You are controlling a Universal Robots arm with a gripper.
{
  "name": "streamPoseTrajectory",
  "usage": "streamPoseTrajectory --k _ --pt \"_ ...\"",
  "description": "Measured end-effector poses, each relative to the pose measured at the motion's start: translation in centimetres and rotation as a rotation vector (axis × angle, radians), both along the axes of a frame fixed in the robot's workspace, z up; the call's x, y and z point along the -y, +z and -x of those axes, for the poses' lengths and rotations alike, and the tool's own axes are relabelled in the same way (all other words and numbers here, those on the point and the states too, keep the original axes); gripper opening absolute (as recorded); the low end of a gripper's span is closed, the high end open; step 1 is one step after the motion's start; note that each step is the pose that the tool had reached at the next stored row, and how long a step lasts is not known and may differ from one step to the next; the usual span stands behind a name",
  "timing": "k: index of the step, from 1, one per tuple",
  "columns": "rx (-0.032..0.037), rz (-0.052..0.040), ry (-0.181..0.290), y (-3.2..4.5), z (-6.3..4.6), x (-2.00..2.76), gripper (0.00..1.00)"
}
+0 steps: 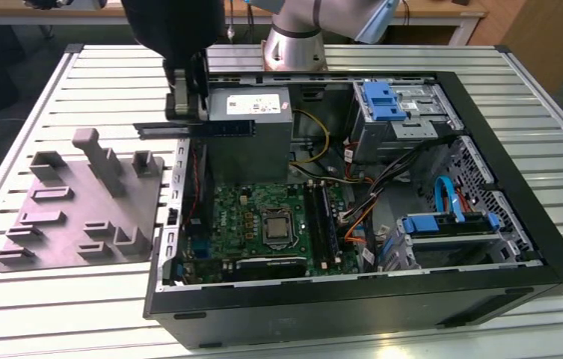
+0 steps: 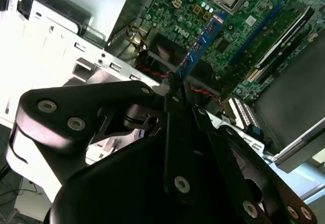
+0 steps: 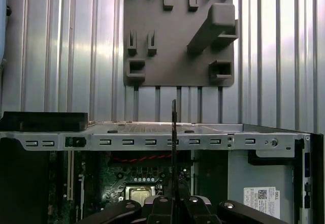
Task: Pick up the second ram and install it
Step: 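Pick up the second ram and move it above second insertion slot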
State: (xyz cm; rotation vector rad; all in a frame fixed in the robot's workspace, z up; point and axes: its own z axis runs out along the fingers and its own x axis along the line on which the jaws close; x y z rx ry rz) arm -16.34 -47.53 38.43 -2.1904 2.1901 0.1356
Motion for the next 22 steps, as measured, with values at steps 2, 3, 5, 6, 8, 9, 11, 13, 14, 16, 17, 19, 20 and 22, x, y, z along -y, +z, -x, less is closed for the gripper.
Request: streamPoseTrajectory --k 2,3,5,6,8,9,11,13,14,16,17,19,20,22 --pt "-0.0003 0.0001 0.0 0.0 -0.5 0.0 0.14" --pt "-0.0004 0.0 0.0 0.0 -0.7 0.0 0.14" --pt "-0.0005 0.0 0.0 0.0 -1.2 0.0 0.14" --pt "-0.0007 0.0001 0.0 0.0 -1.4 0.0 0.14" --pt "-0.0008 0.0001 0.0 0.0 -1.9 0.0 0.14" --pt "-0.0009 0.0 0.0 0.0 -2.1 0.0 0.14" --pt "-0.0011 0.0 0.0 -0.01 -2.6 0.0 0.14" --pt "-0.0012 0.0001 0.0 0.0 -3.0 0.0 0.14" --pt "-0.0013 0.0 0.0 0.0 -3.3 0.0 0.14" --pt "-0.0013 0.0 0.0 -0.01 -3.6 0.0 0.14" --pt "-0.0014 0.0 0.0 -0.01 -3.8 0.0 0.14" --pt "-0.0015 0.0 0.0 -0.01 -4.2 0.0 0.14" --pt "-0.0015 0.0 0.0 -0.01 -4.5 0.0 0.14" --pt "-0.0017 0.0 0.0 -0.01 -4.9 0.0 0.14"
